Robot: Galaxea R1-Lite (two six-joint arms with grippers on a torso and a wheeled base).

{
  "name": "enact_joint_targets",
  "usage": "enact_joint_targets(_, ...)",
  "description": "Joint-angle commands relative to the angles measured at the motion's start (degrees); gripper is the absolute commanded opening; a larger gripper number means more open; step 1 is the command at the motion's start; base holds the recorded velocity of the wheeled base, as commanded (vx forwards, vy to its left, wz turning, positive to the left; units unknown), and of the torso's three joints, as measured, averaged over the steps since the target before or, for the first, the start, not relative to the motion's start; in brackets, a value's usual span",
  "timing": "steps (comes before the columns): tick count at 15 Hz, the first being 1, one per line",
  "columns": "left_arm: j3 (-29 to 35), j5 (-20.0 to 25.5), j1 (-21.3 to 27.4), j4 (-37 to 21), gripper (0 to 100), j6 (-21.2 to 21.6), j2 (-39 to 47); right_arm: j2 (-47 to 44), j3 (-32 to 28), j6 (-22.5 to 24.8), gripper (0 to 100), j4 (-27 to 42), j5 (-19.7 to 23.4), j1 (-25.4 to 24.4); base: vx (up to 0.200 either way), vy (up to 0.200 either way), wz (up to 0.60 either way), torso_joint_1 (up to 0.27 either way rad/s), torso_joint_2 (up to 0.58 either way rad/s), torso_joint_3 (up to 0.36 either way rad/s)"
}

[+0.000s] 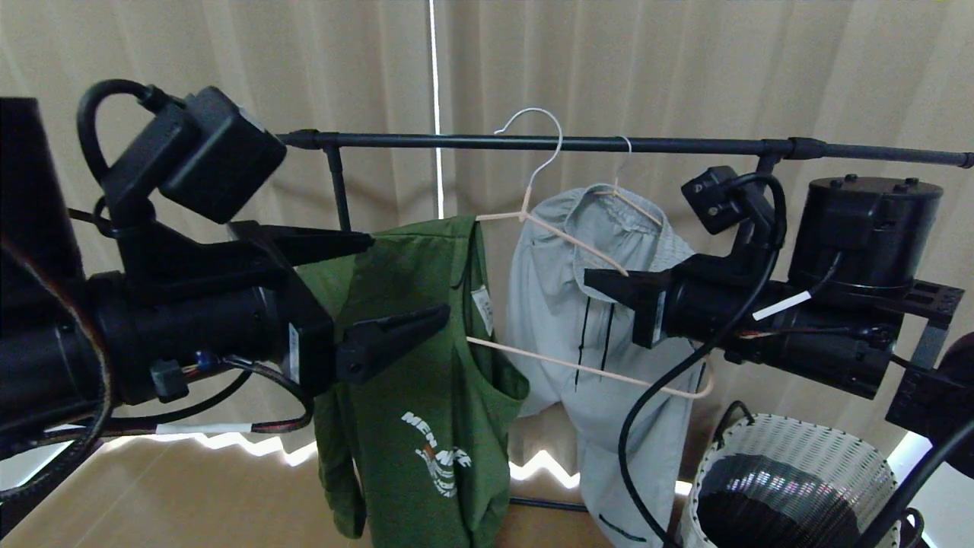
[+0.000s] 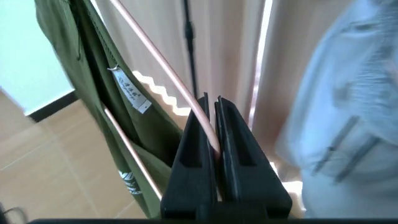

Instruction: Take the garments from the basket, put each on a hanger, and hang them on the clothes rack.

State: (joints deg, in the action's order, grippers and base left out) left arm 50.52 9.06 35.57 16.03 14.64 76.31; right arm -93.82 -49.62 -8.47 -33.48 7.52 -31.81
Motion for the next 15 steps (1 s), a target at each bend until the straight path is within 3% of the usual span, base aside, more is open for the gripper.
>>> enact_joint_targets(1, 0.28, 0.08, -1.21, 0.84, 100, 1.79, -1.78, 3.12, 2.15, 2.94, 0, 0.08, 0.21, 1.92, 0.000, 0.000, 0.00, 0.000, 0.00, 0.000)
enact_joint_targets(5, 0.55, 5.00, -5.51, 1.37, 100, 16.12, 0.68, 5.49, 4.62, 6.36, 0, -0.10, 0.39, 2.36, 0.000, 0.000, 0.00, 0.000, 0.00, 0.000)
enact_joint_targets(8, 0.55, 5.00, -5.43, 1.28, 100, 23.59, 5.25, 5.49, 4.70, 6.28, 0, -0.10, 0.39, 1.92, 0.000, 0.000, 0.00, 0.000, 0.00, 0.000)
enact_joint_targets(10, 2.13, 4.92, -5.51, 1.37, 100, 26.05, 8.59, 5.49, 4.88, 6.28, 0, -0.19, 0.39, 0.78, 0.000, 0.000, 0.00, 0.000, 0.00, 0.000)
enact_joint_targets(15, 5.47, 4.74, -6.04, 1.90, 100, 26.40, 12.02, 5.58, 4.97, 6.28, 0, -0.19, 0.39, -1.42, 0.000, 0.000, 0.00, 0.000, 0.00, 0.000)
